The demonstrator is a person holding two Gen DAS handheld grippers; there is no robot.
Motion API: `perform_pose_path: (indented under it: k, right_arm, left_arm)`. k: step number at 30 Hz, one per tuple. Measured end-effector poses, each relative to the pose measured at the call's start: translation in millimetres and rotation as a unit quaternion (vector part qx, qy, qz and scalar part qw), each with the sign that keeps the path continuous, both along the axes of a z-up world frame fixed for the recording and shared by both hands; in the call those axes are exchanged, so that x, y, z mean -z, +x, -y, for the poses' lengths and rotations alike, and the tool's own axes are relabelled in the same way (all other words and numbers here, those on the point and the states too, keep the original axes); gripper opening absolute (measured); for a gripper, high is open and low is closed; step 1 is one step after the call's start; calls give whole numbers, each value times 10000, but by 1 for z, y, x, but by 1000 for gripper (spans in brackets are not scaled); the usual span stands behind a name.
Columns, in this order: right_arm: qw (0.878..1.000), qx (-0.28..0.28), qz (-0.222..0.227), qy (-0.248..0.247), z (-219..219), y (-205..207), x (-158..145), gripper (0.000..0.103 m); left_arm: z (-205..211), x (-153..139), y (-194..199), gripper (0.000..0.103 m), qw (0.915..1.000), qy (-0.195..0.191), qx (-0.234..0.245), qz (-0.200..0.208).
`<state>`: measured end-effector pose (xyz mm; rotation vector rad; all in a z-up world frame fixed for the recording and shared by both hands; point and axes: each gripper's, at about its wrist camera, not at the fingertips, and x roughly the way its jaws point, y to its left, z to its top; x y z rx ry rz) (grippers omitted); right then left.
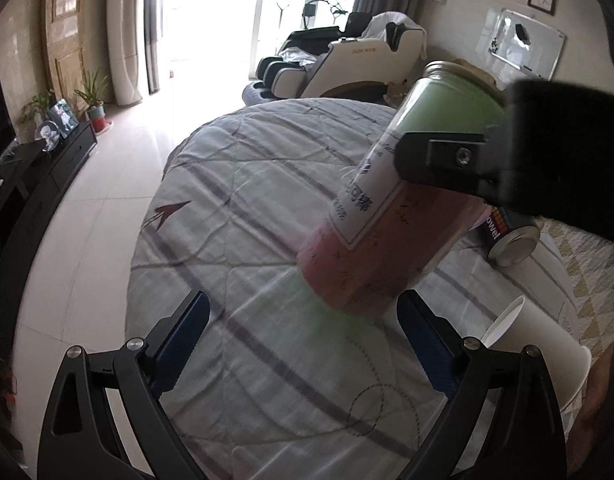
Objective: Flip cup upright
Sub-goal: 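Rotate the held canister lid-up and lower it onto the table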
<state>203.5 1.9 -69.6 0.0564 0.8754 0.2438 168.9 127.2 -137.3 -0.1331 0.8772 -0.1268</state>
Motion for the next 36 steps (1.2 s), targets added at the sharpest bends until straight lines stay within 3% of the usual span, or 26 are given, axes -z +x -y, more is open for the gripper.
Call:
perform_pose_path:
  k: [36]
  right_arm:
    - [9991, -253, 64, -333, -26, -41, 14, 74]
  left_arm:
    - [-14, -2, -33, 96, 9998, -164, -55, 41]
